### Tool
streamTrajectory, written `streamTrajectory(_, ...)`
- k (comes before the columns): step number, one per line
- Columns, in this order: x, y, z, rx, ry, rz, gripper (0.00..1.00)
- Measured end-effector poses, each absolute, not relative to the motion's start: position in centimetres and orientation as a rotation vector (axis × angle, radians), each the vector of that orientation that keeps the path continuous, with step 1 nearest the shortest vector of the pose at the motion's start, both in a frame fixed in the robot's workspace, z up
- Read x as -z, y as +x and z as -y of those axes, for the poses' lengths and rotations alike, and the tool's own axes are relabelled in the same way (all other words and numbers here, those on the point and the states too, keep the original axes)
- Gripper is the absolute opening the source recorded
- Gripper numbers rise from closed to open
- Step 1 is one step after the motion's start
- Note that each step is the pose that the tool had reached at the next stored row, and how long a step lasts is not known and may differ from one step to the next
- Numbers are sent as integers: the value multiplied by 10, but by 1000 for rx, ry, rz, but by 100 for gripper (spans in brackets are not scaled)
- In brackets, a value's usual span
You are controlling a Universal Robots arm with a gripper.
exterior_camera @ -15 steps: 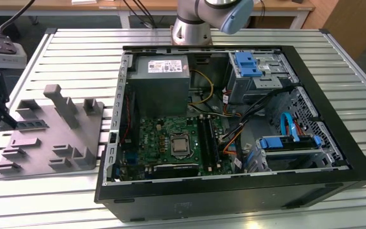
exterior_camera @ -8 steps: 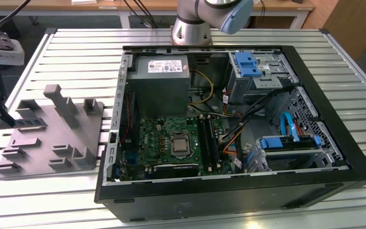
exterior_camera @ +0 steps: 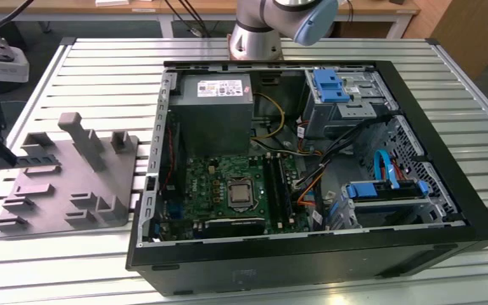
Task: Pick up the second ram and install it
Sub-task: 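Pick up the second ram and move it above second insertion slot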
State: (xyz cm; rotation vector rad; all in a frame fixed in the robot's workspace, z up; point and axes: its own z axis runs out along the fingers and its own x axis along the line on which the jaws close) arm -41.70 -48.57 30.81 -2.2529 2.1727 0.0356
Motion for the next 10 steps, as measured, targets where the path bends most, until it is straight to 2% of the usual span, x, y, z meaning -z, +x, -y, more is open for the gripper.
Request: streamTrajectory(10,-327,-417,486,-36,-2253,-2173,14)
